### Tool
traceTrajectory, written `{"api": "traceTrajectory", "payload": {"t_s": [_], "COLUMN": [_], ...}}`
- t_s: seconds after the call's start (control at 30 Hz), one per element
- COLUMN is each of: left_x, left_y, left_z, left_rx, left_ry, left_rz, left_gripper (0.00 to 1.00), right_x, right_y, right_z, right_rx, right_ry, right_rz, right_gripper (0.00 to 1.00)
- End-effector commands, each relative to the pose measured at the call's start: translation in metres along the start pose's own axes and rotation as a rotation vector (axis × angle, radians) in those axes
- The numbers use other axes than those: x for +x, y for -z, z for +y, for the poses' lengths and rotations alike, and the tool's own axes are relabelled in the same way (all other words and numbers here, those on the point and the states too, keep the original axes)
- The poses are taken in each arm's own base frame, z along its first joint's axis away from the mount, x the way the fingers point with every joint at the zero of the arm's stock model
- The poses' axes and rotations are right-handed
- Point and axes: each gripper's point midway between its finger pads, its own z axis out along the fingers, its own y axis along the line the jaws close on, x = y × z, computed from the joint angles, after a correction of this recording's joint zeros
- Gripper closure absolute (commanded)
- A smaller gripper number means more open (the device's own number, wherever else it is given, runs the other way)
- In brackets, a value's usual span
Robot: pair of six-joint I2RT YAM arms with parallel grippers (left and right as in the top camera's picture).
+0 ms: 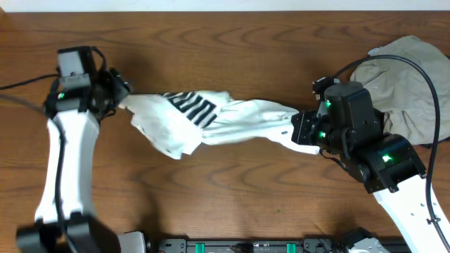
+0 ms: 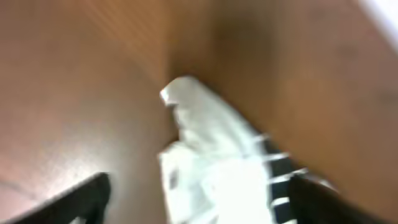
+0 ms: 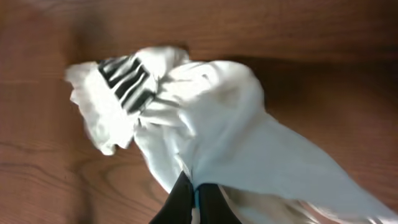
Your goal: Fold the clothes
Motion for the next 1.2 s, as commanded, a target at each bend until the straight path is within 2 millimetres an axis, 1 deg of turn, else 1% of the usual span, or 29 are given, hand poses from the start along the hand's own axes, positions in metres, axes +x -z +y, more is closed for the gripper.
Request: {"api": "traceTrajectory", "payload": {"t_s": [0.0, 0.1, 0.17, 0.23, 0.27, 0.43, 0.53, 0.6, 0.77, 0.83, 0.93, 1.03, 1.17], "left_x": [0.004, 0.018, 0.032, 0.051, 0.064, 0.115, 0.139, 0.152, 0.19, 0.204, 0.22, 0.227, 0.225], "left_y": [-0.006, -0.002, 0.007, 0.018, 0.026, 0.055, 0.066, 0.068, 0.067, 0.06, 0.043, 0.028, 0.011], "left_z": [0.012, 0.018, 0.016, 0.01, 0.007, 0.002, -0.005, -0.009, -0.01, -0.005, 0.001, 0.005, 0.002], "left_rx": [-0.062, -0.081, -0.056, 0.0, 0.037, 0.122, 0.197, 0.226, 0.282, 0.27, 0.268, 0.262, 0.271], "left_ry": [-0.024, -0.025, -0.023, -0.04, -0.058, -0.12, -0.192, -0.216, -0.232, -0.2, -0.135, -0.049, 0.01], "left_rz": [0.032, 0.085, 0.143, 0.226, 0.285, 0.503, 0.595, 0.631, 0.705, 0.71, 0.686, 0.662, 0.626], "left_gripper": [0.01, 0.01, 0.01, 0.01, 0.01, 0.01, 0.01, 0.01, 0.01, 0.01, 0.01, 0.01, 0.01], "right_x": [-0.006, -0.006, -0.006, -0.007, -0.007, -0.01, -0.013, -0.014, -0.014, -0.014, -0.015, -0.015, -0.015], "right_y": [0.005, 0.005, 0.005, 0.005, 0.005, 0.005, 0.005, 0.005, 0.005, 0.005, 0.005, 0.005, 0.005], "right_z": [-0.001, -0.001, -0.001, -0.001, -0.001, 0.001, 0.003, 0.004, 0.004, 0.004, 0.004, 0.004, 0.004], "right_rx": [0.004, 0.004, 0.005, 0.006, 0.005, -0.003, -0.01, -0.012, -0.013, -0.013, -0.015, -0.016, -0.016], "right_ry": [-0.021, -0.021, -0.021, -0.021, -0.021, -0.019, -0.018, -0.022, -0.025, -0.025, -0.024, -0.024, -0.024], "right_rz": [-0.022, -0.022, -0.023, -0.025, -0.027, -0.04, -0.051, -0.054, -0.055, -0.055, -0.057, -0.06, -0.059], "right_gripper": [0.98, 0.98, 0.98, 0.98, 0.98, 0.99, 0.99, 0.98, 0.99, 0.98, 0.98, 0.98, 0.98]}}
